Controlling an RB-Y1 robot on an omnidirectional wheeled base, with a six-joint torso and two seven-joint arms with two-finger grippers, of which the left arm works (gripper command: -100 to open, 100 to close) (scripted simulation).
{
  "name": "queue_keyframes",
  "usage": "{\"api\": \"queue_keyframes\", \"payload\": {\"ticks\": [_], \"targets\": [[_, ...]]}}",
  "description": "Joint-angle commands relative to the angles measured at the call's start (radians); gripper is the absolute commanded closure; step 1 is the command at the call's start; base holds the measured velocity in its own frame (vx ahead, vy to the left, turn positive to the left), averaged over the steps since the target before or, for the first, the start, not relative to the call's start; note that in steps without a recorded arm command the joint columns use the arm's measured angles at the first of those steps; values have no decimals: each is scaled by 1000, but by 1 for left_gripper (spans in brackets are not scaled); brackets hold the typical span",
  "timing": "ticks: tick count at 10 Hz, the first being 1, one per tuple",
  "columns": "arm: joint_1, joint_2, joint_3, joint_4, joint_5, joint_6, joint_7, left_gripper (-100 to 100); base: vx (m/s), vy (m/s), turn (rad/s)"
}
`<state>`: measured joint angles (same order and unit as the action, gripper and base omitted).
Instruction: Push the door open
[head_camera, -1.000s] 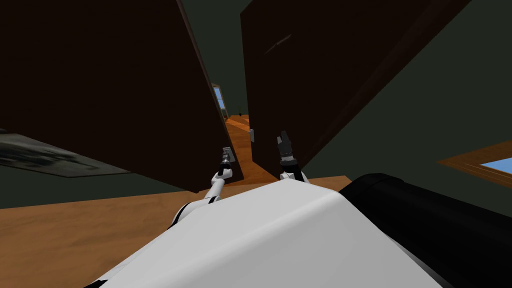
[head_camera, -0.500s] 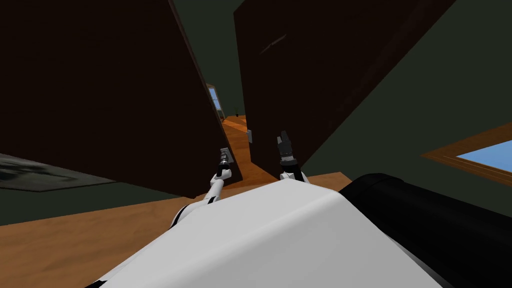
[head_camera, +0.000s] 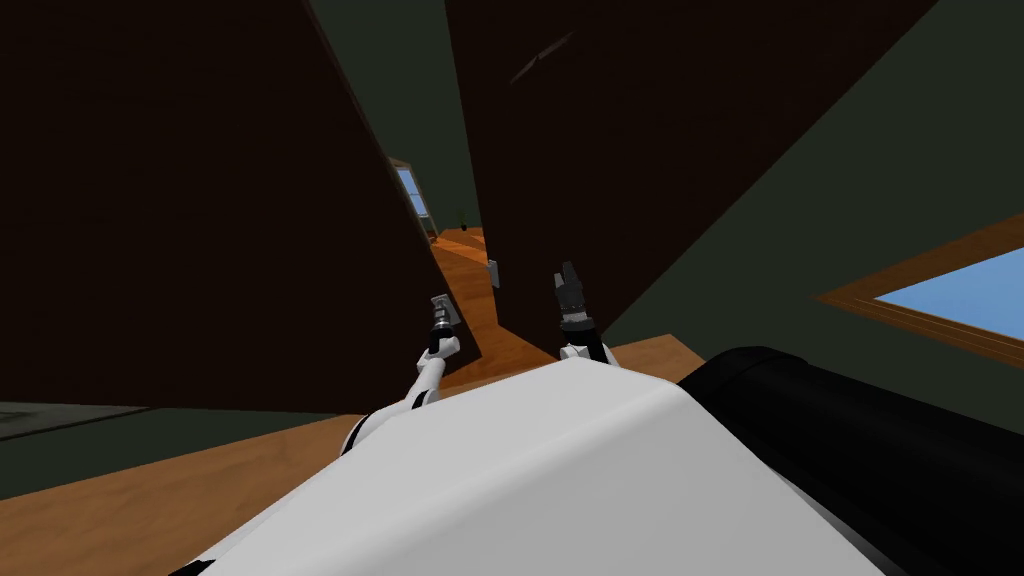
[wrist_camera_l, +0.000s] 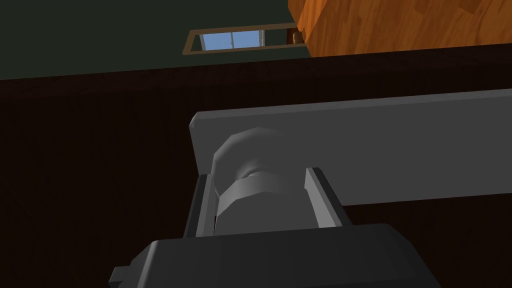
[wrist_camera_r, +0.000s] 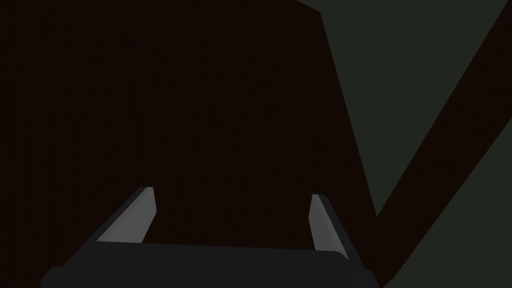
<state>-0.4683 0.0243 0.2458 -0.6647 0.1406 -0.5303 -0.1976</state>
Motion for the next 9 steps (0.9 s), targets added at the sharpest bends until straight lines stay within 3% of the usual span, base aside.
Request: {"api": "queue_keyframes", "payload": {"ticks": [1, 2, 7, 8, 9], "targets": [[-29, 25, 28, 26, 10, -20, -13, 100, 61, 32, -38], [-33, 26, 51, 27, 18, -27, -31, 100, 53, 21, -76], [-33, 26, 51, 27, 18, -27, -31, 100, 13, 8, -3], [-37, 27, 75, 28, 26, -35, -50, 100, 16, 24, -76], [-37, 27, 75, 28, 26, -35, -50, 100, 29, 21, -56]]}}
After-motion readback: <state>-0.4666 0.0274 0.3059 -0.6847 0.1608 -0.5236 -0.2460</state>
